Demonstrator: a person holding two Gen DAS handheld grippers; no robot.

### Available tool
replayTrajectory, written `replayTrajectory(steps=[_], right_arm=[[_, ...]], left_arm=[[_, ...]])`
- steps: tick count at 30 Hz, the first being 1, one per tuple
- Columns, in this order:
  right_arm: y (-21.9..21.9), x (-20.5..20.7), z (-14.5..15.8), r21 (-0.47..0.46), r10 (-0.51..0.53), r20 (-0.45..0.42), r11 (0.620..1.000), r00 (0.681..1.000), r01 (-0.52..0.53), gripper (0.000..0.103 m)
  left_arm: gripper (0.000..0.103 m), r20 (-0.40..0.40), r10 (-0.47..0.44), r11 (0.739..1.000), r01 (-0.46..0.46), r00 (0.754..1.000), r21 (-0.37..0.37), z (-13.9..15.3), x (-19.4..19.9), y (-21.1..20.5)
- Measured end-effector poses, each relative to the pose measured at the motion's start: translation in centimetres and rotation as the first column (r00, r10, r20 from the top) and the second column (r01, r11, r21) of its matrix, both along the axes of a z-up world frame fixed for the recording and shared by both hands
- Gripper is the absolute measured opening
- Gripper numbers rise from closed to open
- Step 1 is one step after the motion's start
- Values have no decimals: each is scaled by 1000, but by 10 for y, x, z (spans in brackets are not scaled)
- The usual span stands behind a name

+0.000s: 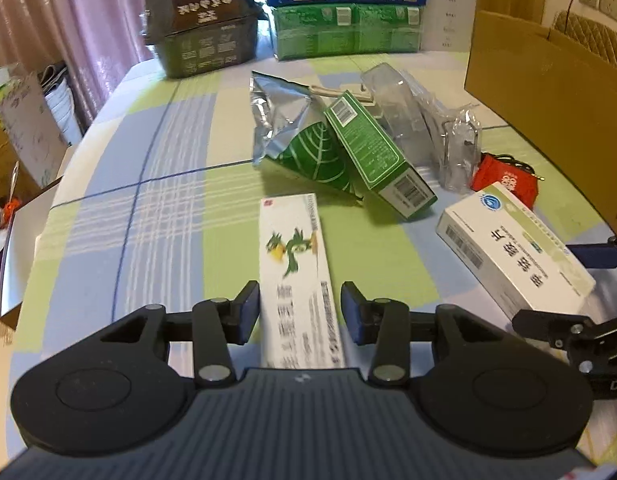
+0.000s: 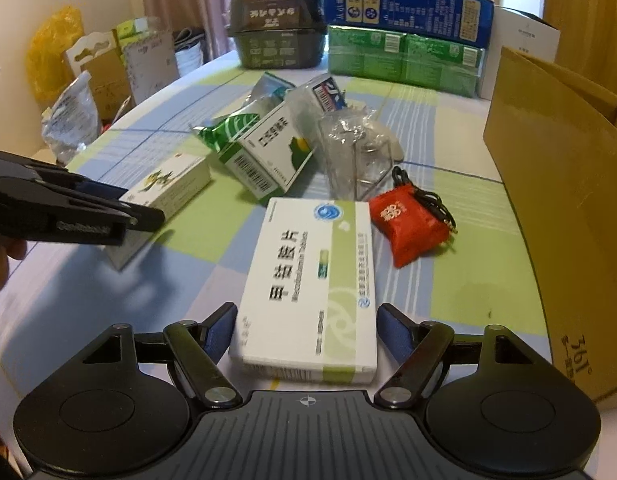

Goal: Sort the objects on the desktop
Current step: 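Grasp the Mecobalamin box with the right tool while the left grasps the white green-bird cream box, then carry both held boxes over the open cardboard box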

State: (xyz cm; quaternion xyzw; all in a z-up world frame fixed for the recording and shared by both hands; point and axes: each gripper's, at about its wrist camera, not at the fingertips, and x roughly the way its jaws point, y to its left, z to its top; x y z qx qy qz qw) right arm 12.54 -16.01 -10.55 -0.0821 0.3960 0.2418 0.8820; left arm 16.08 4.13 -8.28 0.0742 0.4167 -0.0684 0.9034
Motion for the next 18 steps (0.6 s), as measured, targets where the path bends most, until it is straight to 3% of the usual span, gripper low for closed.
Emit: replayTrajectory(steps=[10,18], right_arm=[[9,20,-3,33,-34,-1,999,999,34,74],[10,14,0,20,-41,-6,999,999,41,68]], left_arm=[[33,-9,25,1000,-25,1000,5,-4,-6,5],[33,-21,29,999,-28,999,28,-2,-6,-1]])
